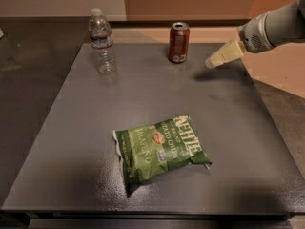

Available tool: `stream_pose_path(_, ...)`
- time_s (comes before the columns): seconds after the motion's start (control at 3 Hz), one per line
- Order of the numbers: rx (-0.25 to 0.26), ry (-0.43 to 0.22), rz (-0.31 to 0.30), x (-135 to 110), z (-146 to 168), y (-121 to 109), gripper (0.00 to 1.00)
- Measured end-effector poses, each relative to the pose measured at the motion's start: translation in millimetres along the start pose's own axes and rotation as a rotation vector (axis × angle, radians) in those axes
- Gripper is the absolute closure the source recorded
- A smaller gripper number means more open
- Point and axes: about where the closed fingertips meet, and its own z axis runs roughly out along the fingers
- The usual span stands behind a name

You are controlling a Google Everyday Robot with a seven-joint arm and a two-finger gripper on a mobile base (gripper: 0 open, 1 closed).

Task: Move coke can near green jalapeno chip bag

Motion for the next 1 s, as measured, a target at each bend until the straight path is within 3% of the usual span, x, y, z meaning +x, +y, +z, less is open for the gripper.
stream_pose_path(0.67,0.032,-0.23,0.016,-21,53,-13,0.0)
stream_pose_path(1.0,0.016,-0.288,0.016,-35,79,-12,0.0)
